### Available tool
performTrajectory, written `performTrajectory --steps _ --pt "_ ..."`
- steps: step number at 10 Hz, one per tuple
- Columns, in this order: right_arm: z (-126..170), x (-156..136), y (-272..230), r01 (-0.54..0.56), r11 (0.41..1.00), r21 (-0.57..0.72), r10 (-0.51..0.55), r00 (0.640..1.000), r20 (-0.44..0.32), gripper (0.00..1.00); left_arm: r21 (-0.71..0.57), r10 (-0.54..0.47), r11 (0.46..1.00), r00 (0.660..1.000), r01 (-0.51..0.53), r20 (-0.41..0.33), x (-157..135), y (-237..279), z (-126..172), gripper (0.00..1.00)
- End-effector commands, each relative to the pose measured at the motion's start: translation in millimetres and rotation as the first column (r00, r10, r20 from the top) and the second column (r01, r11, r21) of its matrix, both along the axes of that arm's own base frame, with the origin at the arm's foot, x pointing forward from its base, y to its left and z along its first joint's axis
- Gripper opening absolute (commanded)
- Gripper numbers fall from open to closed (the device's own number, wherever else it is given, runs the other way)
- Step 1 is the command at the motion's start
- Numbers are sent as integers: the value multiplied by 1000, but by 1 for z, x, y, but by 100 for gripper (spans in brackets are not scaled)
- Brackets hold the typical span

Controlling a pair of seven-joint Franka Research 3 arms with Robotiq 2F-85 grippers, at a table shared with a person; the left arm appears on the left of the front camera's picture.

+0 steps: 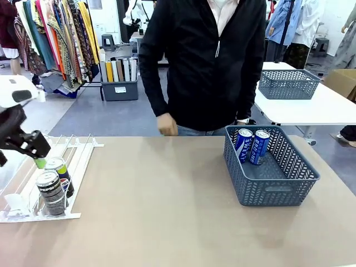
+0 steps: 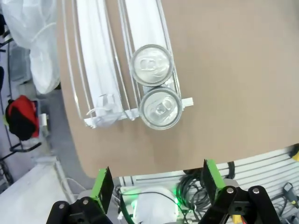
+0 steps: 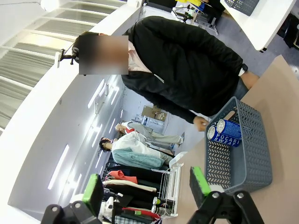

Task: Retrieve and store the cans from the dispenser.
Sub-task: Pick up one can from the Automatic Can Dispenser and place it in the middle of the table.

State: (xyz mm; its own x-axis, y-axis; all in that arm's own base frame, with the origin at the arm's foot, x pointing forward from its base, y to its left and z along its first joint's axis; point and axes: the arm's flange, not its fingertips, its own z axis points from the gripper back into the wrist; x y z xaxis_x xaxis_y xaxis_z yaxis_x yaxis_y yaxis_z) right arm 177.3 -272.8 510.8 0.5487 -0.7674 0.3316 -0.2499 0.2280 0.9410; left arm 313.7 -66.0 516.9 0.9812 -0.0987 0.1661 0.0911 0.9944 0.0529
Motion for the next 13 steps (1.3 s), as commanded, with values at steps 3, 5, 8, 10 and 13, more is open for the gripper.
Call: performTrajectory --steps 3,5,8,10,13 --pt "2 4 0 8 1000 -2 -8 999 40 100 -4 38 999 994 -39 -98 39 -4 -58 100" --pt "2 4 0 8 1000 -2 -8 999 40 100 -2 49 999 993 -49 -111 55 -6 -80 100" --pt "2 4 0 8 1000 -2 -8 999 40 100 -14 48 999 985 -51 -163 65 -7 -104 100" --pt "2 4 0 8 1000 -2 -8 999 40 100 -12 76 997 984 -79 -158 68 -4 -106 100" --pt "2 4 0 8 1000 -2 -8 999 40 100 -20 94 995 984 -98 -150 70 -4 -107 75"
